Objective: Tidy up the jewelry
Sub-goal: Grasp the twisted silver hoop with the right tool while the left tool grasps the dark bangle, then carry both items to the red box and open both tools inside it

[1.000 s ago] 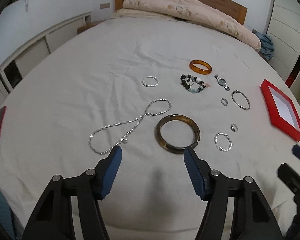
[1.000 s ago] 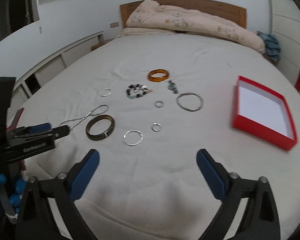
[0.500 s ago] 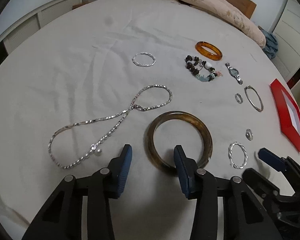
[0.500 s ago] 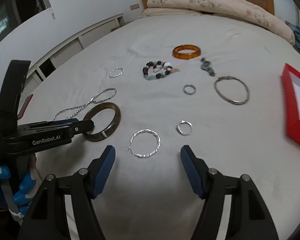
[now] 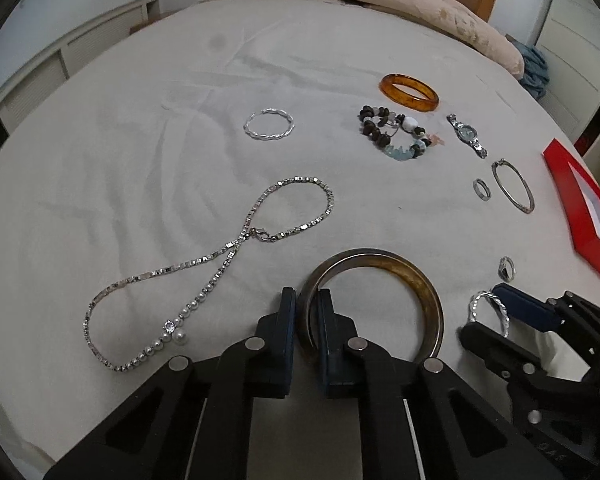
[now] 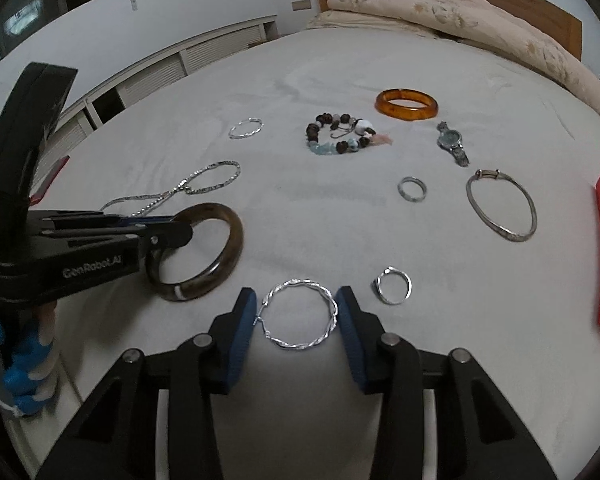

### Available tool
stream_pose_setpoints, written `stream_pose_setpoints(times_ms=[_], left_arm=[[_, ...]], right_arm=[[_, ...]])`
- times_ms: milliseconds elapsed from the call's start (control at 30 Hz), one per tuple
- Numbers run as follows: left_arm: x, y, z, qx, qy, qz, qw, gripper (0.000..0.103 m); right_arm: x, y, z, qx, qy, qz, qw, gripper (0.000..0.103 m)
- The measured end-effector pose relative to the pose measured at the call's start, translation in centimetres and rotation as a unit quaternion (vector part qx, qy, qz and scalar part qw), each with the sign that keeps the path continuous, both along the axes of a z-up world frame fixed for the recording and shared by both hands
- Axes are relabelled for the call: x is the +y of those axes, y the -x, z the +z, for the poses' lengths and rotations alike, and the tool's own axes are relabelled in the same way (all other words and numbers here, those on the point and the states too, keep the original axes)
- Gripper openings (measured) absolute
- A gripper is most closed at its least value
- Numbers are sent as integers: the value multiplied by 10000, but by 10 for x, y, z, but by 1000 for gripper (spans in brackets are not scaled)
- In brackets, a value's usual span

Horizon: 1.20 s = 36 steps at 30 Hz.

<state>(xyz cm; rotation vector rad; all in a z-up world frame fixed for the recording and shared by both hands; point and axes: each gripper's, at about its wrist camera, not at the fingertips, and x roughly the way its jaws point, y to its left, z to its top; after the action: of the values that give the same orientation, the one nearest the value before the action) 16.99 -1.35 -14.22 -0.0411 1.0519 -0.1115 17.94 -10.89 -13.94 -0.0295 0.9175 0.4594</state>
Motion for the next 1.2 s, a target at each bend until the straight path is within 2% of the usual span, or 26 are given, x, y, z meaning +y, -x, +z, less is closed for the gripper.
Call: stream_pose_setpoints(times_ms=[233, 433, 600, 733, 933, 1067, 1200], left_arm=[[-2, 16, 17, -100, 28, -54, 9999, 9], [-42, 13, 43, -237, 99, -342, 9991, 8], [-101, 4, 69, -368, 317, -872, 9950, 8], [-166, -11, 86, -478, 548, -1366, 9879, 8], [-273, -42, 90, -494, 747, -2034, 9750, 8], [-337, -62, 69, -389, 489, -2383, 9692, 8], [-368, -68, 47, -245, 209, -2528, 9670, 8]], right_arm=[[-17, 22, 22, -64, -238, -177, 9995, 39], [-60, 48, 57, -319, -360, -643, 9968, 39], [-136, 61, 89, -611, -274, -1317, 9890, 39], [-209, 57, 104, -786, 37, -1867, 9793, 39], [-293, 36, 94, -709, 271, -2317, 9698, 39], [-318, 15, 74, -507, 307, -2248, 9726, 39], [-324, 1, 47, -196, 482, -1999, 9784, 39]])
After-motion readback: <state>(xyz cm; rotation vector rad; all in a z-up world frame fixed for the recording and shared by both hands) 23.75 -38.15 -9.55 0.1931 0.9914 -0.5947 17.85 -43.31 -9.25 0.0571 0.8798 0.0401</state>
